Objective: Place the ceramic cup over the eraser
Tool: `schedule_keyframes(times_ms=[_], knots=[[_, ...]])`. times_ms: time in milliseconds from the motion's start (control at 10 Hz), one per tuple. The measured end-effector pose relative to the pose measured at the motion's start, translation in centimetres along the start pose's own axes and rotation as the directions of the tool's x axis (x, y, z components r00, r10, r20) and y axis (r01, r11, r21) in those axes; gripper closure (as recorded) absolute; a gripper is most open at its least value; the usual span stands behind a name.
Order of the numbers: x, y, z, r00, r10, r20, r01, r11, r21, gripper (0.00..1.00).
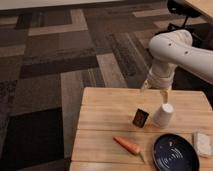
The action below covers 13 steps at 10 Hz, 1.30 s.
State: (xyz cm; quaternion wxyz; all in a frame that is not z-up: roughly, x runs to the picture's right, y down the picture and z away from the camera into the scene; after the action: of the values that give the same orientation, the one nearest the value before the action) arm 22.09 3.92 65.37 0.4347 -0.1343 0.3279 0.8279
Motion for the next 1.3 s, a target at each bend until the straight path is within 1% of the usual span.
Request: schedule_keyframes(times_ms=[500,600,700,800,900,1100,1200,1300], knots=[[0.0,-0.1,0.0,1.000,0.001,-0.001,-0.001,1.000,0.002,0.35],[-0.1,-0.4,0.1,1.000,0.021,-0.001,-0.021,1.000,0.003,0.35],[-0.8,-1.3,0.4,0.997,0.072,0.004,-0.072,0.997,-0.001,0.35],[-1.8,-2.2,1.1,0.992,0.129,0.011,-0.128,0.992,-0.012,0.35],[-2.4,-3.0,1.7,0.986,0.165,0.012,-0.165,0.986,-0.017,0.35],[-3.1,-4.0,2.8,0.979,0.202,0.011,-0.202,0.979,-0.023,0.35],[-3.6,-5.5,4.0,0.975,0.221,0.008,-0.221,0.975,-0.027,0.35],[-3.6,-6.2,4.6,0.977,0.212,0.008,-0.212,0.977,-0.026,0.35]])
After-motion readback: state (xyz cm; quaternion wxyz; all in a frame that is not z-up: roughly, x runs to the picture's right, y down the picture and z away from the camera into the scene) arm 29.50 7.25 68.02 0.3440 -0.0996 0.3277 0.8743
